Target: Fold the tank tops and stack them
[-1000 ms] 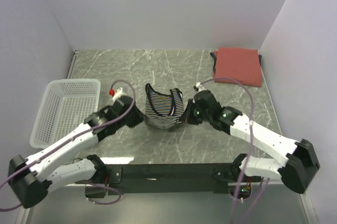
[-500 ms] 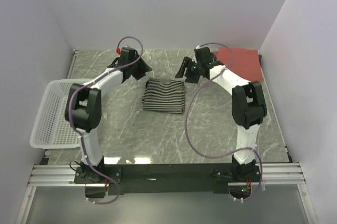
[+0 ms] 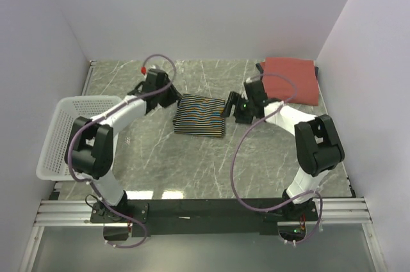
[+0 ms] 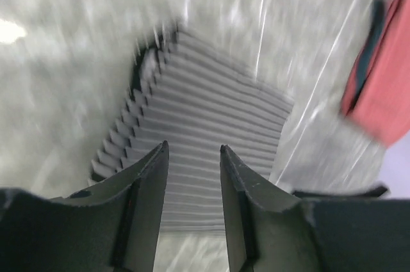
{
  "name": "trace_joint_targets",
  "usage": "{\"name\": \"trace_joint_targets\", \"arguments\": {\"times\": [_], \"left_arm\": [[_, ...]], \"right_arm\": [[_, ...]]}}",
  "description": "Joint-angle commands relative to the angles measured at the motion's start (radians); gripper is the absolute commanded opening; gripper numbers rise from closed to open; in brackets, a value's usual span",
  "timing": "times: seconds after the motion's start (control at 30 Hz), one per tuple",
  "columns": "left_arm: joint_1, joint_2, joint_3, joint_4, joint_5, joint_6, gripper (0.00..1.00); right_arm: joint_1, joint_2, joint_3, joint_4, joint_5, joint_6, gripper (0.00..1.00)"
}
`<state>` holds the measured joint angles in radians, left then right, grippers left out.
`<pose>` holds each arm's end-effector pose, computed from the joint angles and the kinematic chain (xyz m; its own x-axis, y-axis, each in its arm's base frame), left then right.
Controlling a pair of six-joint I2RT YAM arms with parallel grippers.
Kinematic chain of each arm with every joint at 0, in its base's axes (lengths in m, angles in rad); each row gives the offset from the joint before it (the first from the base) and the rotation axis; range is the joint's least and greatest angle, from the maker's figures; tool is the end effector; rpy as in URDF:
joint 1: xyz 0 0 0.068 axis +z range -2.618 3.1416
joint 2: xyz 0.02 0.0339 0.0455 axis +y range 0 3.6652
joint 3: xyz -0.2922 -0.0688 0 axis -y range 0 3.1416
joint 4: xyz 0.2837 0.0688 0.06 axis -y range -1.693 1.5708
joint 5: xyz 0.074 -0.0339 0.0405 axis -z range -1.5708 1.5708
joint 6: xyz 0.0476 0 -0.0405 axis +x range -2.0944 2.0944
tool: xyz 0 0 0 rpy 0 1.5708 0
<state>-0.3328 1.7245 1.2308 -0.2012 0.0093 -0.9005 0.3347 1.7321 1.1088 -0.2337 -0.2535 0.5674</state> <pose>0.4123 -0.1430 0.2428 -0.6372 -0.6088 -0.4725 -0.2671 0.7496 -0.6056 0.3842 0.1463 0.1943 -0.8563 0.2530 -0.4502 -0.0152 0.8590 0.5117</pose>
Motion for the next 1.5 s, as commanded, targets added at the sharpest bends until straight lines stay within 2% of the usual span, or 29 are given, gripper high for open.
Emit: {"name": "trace_joint_targets", "arguments": {"times": [0.0, 0.1, 0.27, 0.4, 0.57, 0.63, 0.83, 1.07, 1.47], "left_arm": [[-0.072, -0.048, -0.114, 0.014, -0.078, 0.017, 0.43], [-0.095, -0.037, -0.180, 0.019, -0.129, 0.009, 0.42], [-0.100, 0.012, -0.244, 0.055, -0.140, 0.003, 0.41], [-0.104, 0.044, -0.244, 0.054, -0.152, 0.008, 0.40], [-0.110, 0.078, -0.251, 0.063, -0.135, 0.002, 0.37], [-0.112, 0.081, -0.255, 0.068, -0.132, 0.002, 0.37], [-0.114, 0.078, -0.254, 0.059, -0.134, 0.002, 0.35], [-0.114, 0.083, -0.248, 0.049, -0.132, 0.002, 0.34], [-0.114, 0.078, -0.225, 0.010, -0.135, 0.037, 0.32]], "right_arm": [[0.009, -0.054, -0.134, 0.193, -0.096, 0.043, 0.85], [0.007, -0.057, -0.213, 0.270, -0.150, 0.084, 0.90], [0.007, -0.020, -0.340, 0.491, -0.228, 0.233, 0.91], [0.012, 0.006, -0.434, 0.667, -0.239, 0.350, 0.91], [0.013, 0.007, -0.558, 0.758, -0.214, 0.474, 0.91], [0.015, 0.007, -0.627, 0.842, -0.219, 0.541, 0.91], [0.064, 0.049, -0.705, 1.019, -0.262, 0.681, 0.91], [0.090, 0.144, -0.692, 1.097, -0.221, 0.744, 0.91], [0.035, 0.247, -0.573, 0.981, -0.089, 0.646, 0.80]]}}
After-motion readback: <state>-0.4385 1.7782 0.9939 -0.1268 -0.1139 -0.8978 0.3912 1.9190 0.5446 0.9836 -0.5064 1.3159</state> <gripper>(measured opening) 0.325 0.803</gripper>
